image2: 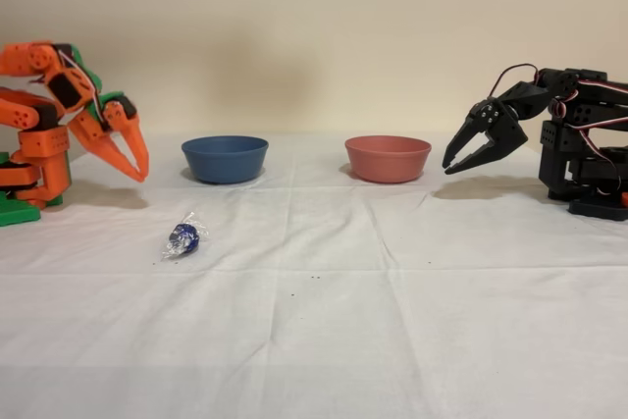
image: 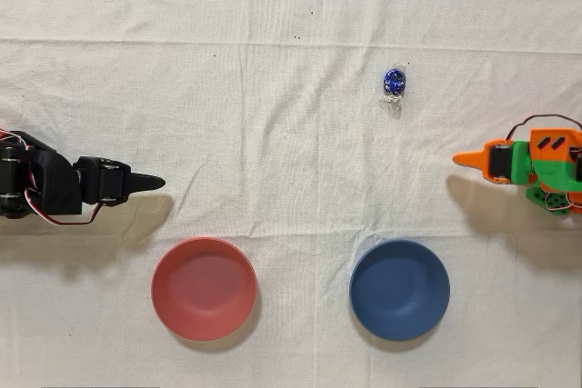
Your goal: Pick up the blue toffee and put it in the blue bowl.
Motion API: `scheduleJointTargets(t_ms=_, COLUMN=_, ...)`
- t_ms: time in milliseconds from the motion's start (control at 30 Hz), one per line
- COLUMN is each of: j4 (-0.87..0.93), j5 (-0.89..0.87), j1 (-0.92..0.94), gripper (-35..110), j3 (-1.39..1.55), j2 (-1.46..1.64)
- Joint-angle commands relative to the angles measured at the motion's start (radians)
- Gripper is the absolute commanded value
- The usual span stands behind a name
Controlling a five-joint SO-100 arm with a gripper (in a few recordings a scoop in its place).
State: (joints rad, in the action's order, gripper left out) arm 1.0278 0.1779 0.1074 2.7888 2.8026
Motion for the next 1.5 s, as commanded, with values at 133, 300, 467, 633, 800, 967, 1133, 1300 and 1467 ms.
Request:
scheduleJointTargets(t_ms=133, j4=-0.012, j5=-0.02, j1=0.092, gripper=0, j3=-0.383, j2=-0.304)
scheduleJointTargets(t_ms=300, j4=0.025, j5=-0.206, j1=0.16, gripper=0, j3=-0.543, j2=-0.448)
scheduleJointTargets(t_ms=467, j4=0.101, j5=-0.192, j1=0.201, gripper=0, j3=-0.684, j2=-0.595)
scheduleJointTargets(t_ms=633, j4=0.133, j5=-0.124, j1=0.255, gripper=0, j3=-0.779, j2=-0.727)
scheduleJointTargets(t_ms=800, j4=0.135, j5=-0.13, j1=0.325, gripper=0, j3=-0.844, j2=-0.847)
scheduleJointTargets(t_ms=967, j4=0.135, j5=-0.046, j1=0.376, gripper=0, j3=-0.897, j2=-0.943)
scheduleJointTargets(t_ms=1133, j4=0.135, j5=-0.049, j1=0.402, gripper=0, j3=-0.942, j2=-1.029)
scheduleJointTargets(t_ms=1300, j4=0.135, j5=-0.074, j1=0.41, gripper=0, j3=-0.969, j2=-1.092)
scheduleJointTargets(t_ms=1467, j4=0.114, j5=-0.063, j1=0.414, gripper=7, j3=-0.968, j2=-1.117)
